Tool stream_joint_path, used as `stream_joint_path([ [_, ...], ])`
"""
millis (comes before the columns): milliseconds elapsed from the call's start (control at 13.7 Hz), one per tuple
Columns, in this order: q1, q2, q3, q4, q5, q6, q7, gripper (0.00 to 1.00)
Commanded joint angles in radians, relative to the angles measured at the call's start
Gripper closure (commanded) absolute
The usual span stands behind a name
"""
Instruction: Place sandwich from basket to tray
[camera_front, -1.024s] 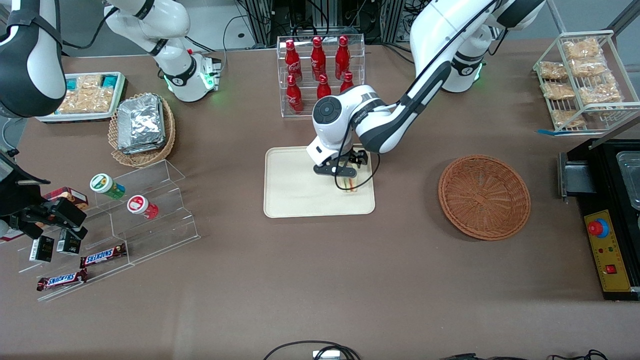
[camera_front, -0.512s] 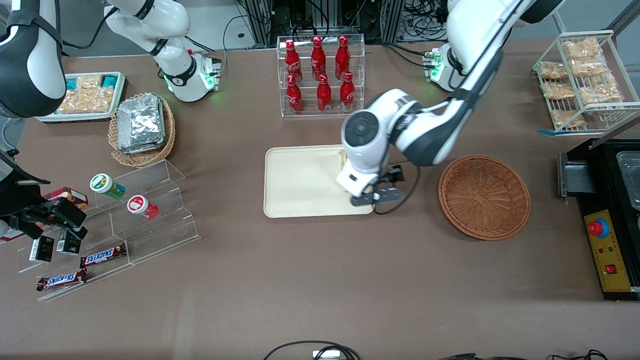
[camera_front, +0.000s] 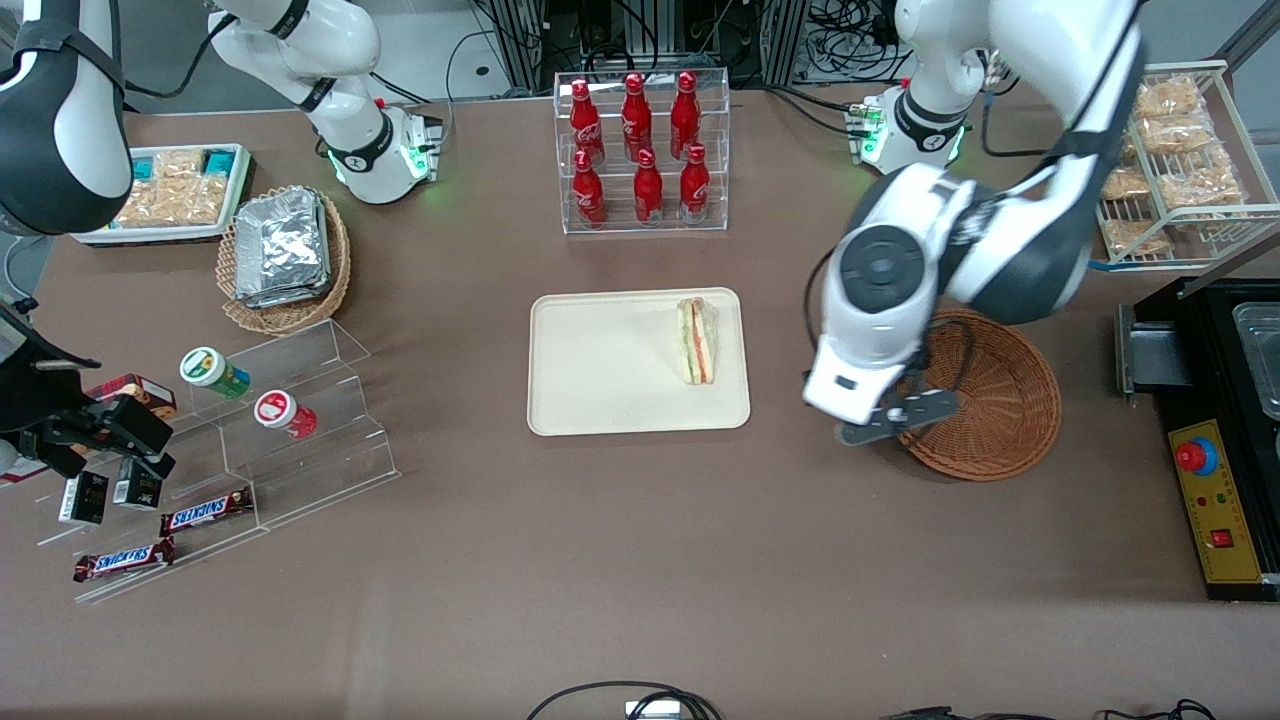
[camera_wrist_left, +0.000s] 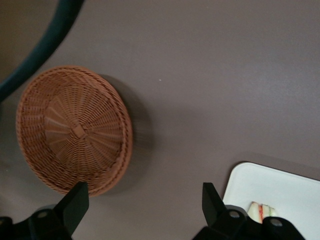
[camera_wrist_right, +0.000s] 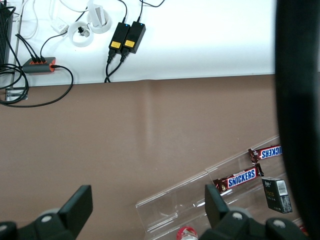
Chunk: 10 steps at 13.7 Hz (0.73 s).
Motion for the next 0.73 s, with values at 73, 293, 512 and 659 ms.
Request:
stream_joint_path([
  [73, 0.120, -0.112, -0.003, -0.013, -0.091, -0.102, 0.254, 0.00],
  [293, 0.139, -0.188, 0.085, -0.019, -0.132, -0.156, 0.415, 0.00],
  [512, 0.137, -0.248, 0.186, -0.024, -0.215, -0.186, 0.591, 0.00],
  [659, 0.138, -0.280, 0.226, -0.024, -0.223, -0.216, 0.679, 0.00],
])
